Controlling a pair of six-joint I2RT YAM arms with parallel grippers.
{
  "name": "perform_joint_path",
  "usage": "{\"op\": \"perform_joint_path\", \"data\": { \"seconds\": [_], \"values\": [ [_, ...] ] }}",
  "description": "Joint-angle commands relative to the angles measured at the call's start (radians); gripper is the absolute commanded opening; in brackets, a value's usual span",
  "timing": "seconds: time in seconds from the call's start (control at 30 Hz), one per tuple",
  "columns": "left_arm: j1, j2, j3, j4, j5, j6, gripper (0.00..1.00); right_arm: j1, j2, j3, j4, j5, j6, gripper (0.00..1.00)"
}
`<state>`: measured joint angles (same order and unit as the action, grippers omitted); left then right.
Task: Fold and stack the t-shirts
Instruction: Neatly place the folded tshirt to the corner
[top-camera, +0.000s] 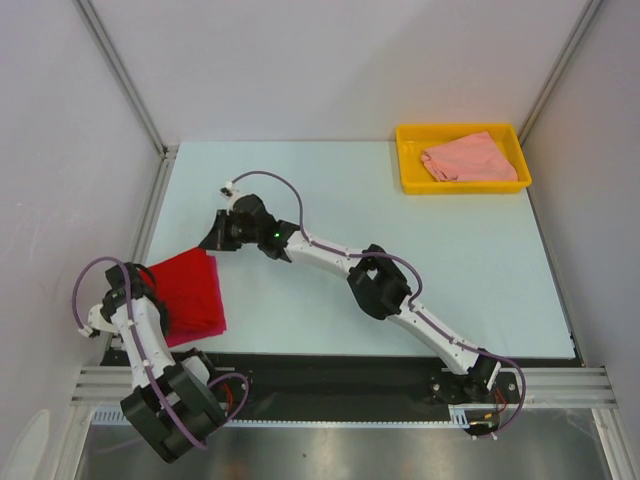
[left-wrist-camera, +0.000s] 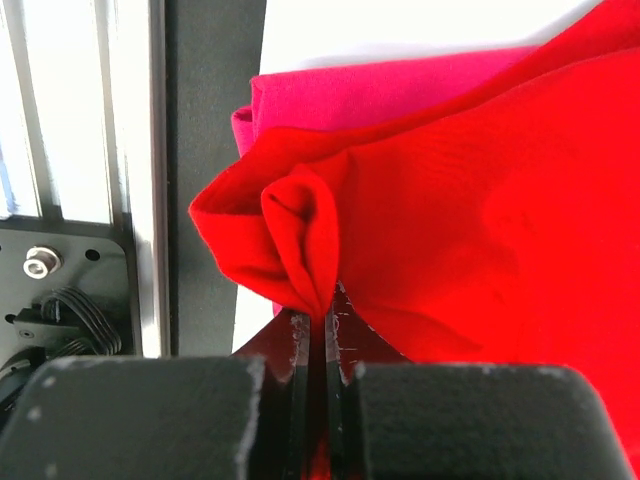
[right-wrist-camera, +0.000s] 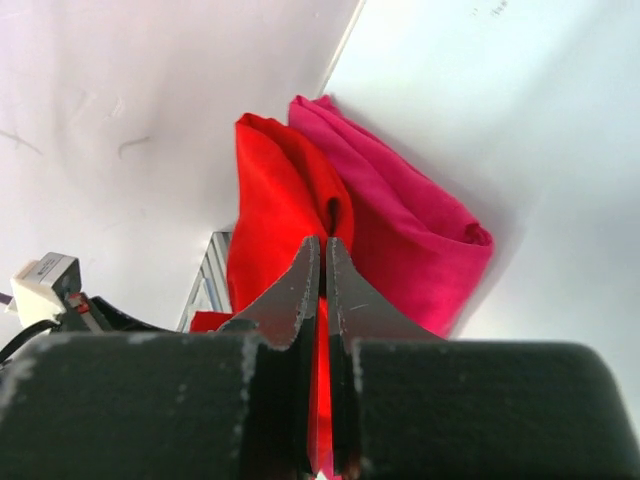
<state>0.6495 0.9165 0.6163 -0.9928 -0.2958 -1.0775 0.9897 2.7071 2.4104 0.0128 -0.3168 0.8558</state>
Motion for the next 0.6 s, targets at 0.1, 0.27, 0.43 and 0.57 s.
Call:
{"op": "perform_joint_path", "data": {
  "seconds": [0.1, 0.27, 0.43, 0.57],
  "values": [
    [0.012, -0.018, -0.015, -0.035, 0.014, -0.036, 0.01, -0.022, 0.06, 0.067, 0.041, -0.011, 0.031, 0.0],
    [0.012, -0.031, -0.013, -0.053, 0.004, -0.052, 0.08, -0.022, 0.063, 0.067, 0.032, -0.016, 0.032, 0.01],
    [0.012, -0.041, -0.001, -0.084, 0.014, -0.053, 0.87, -0.048, 0.034, 0.065, -0.007, -0.022, -0.003, 0.2],
    [0.012, -0.034, 0.057, -0.177, -0.029, -0.09, 1.0, -0.082, -0.03, 0.061, -0.147, -0.016, -0.056, 0.41]
  ]
}}
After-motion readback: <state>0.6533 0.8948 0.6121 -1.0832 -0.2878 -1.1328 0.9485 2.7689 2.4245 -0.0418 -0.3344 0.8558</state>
